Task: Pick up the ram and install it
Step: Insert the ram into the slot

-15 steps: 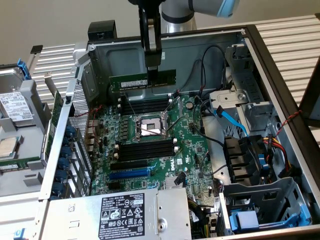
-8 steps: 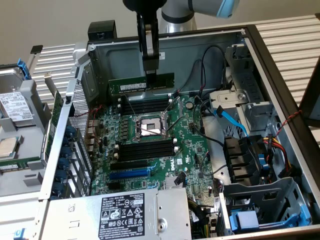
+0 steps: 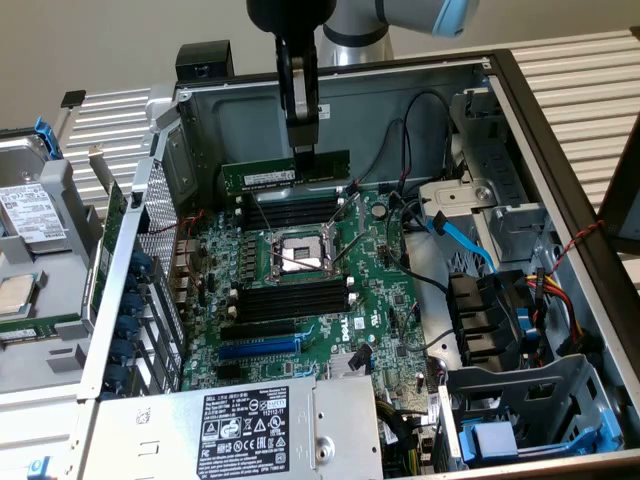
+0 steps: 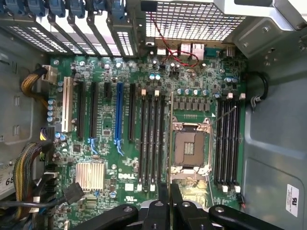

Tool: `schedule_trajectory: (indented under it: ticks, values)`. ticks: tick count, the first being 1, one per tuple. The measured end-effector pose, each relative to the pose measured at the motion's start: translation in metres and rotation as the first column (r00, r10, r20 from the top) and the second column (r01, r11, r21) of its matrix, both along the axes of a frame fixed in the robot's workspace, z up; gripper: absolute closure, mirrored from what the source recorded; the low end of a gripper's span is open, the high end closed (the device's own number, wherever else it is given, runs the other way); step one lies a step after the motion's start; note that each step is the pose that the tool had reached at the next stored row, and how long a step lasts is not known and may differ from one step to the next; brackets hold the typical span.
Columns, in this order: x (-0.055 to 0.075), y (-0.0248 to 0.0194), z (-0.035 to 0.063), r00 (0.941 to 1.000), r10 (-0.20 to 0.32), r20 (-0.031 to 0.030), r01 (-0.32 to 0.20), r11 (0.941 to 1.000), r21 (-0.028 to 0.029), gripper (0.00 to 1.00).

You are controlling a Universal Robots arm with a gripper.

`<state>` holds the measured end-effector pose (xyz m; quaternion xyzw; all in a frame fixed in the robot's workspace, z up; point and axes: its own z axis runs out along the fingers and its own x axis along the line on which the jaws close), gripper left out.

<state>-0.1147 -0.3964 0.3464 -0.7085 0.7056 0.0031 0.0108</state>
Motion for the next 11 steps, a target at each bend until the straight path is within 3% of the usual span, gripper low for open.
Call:
schedule_trajectory:
  ticks: [2, 11]
  values:
    - [0.0, 0.0007, -0.002, 1.0, -0.001, 0.0015, 0.001, 1.0, -0.0054, 0.87]
    - [-0.001, 0.0013, -0.0181, 0.9998, -0.019, 0.0014, 0.019, 0.9998, -0.0059, 0.87]
